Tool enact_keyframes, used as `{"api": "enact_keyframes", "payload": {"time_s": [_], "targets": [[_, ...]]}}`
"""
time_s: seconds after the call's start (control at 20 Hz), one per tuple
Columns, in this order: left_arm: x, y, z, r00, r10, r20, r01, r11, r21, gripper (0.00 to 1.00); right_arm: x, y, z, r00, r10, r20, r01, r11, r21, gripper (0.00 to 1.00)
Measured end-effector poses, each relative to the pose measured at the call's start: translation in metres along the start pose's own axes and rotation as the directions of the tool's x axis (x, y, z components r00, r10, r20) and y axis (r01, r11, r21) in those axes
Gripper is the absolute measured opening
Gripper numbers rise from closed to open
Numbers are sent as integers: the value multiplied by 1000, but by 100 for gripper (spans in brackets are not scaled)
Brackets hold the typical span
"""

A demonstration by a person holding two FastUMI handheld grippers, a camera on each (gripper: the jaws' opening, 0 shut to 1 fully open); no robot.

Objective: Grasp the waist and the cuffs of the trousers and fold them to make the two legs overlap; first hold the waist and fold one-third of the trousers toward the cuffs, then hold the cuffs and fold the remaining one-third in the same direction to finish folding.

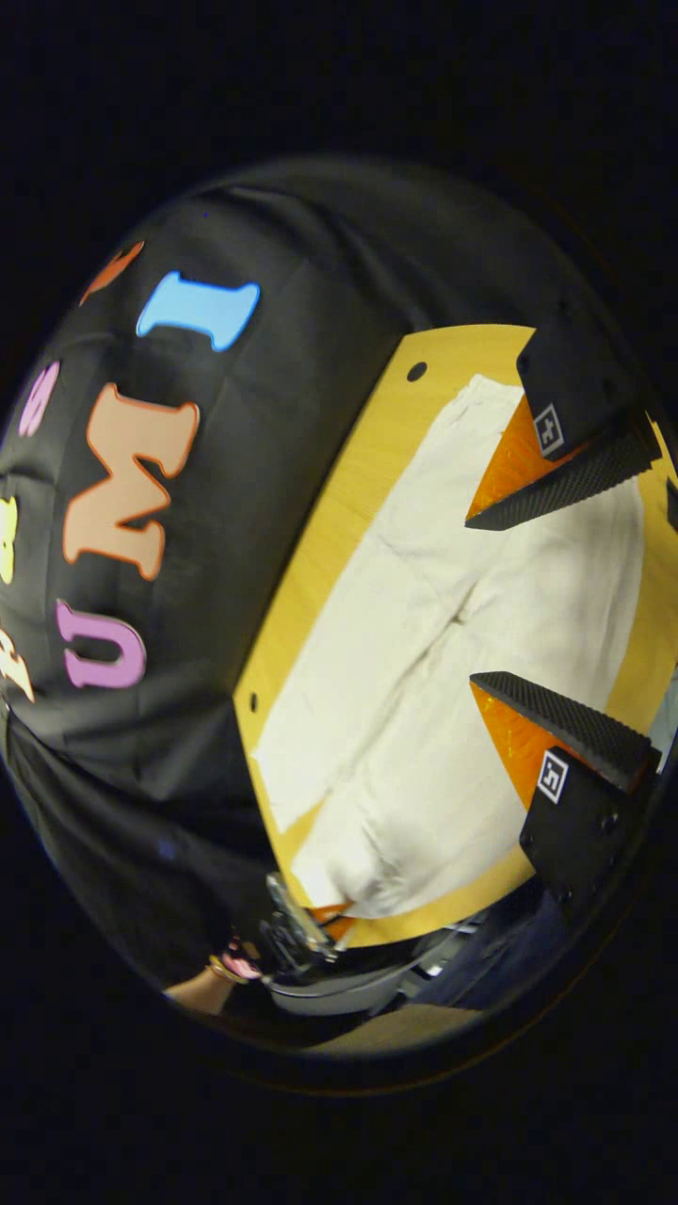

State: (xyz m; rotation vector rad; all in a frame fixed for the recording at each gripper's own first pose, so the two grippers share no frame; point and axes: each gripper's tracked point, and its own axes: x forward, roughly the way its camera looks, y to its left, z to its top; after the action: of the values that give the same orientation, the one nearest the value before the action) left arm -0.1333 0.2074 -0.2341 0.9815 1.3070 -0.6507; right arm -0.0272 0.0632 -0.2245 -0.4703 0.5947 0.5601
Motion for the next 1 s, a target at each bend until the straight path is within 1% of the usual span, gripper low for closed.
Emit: {"api": "enact_keyframes", "payload": {"time_s": [0.1, 0.2, 0.35, 0.5, 0.6, 0.7, 0.75, 0.8, 0.9, 1.0], "targets": [[0, 0, 0, 1000, 12, -1, -12, 1000, -7, 0, 4, 5, -33, 992, 80, -95, -89, 992, -89, 99], [0, 1, -1, 1000, 23, -3, -23, 1000, -12, 0, 4, 6, -64, 970, 142, -195, -174, 972, -160, 97], [1, 2, 0, 999, 32, -3, -33, 999, -15, 0, 4, 9, -106, 918, 205, -338, -300, 919, -257, 98], [1, 1, 0, 1000, 28, -10, -28, 999, -21, 0, 7, 8, -144, 861, 226, -456, -391, 867, -310, 98], [2, 1, 0, 1000, 23, -17, -23, 1000, -17, 0, 4, 4, -159, 829, 229, -511, -429, 845, -319, 99], [2, 1, -1, 1000, 19, -23, -19, 1000, -14, 0, 3, 2, -167, 804, 227, -549, -454, 832, -320, 97], [2, 1, 0, 999, 18, -27, -19, 1000, -13, 0, 4, 2, -170, 792, 225, -567, -462, 828, -318, 97], [3, 1, -1, 999, 18, -29, -19, 1000, -11, 0, 4, 6, -172, 778, 242, -580, -480, 825, -298, 98], [3, 1, 0, 999, 17, -33, -17, 1000, -8, 0, 2, 6, -175, 752, 255, -608, -499, 823, -273, 94], [4, 0, 0, 999, 12, -35, -12, 1000, -9, 0, 3, 6, -177, 739, 247, -627, -503, 821, -268, 95]]}}
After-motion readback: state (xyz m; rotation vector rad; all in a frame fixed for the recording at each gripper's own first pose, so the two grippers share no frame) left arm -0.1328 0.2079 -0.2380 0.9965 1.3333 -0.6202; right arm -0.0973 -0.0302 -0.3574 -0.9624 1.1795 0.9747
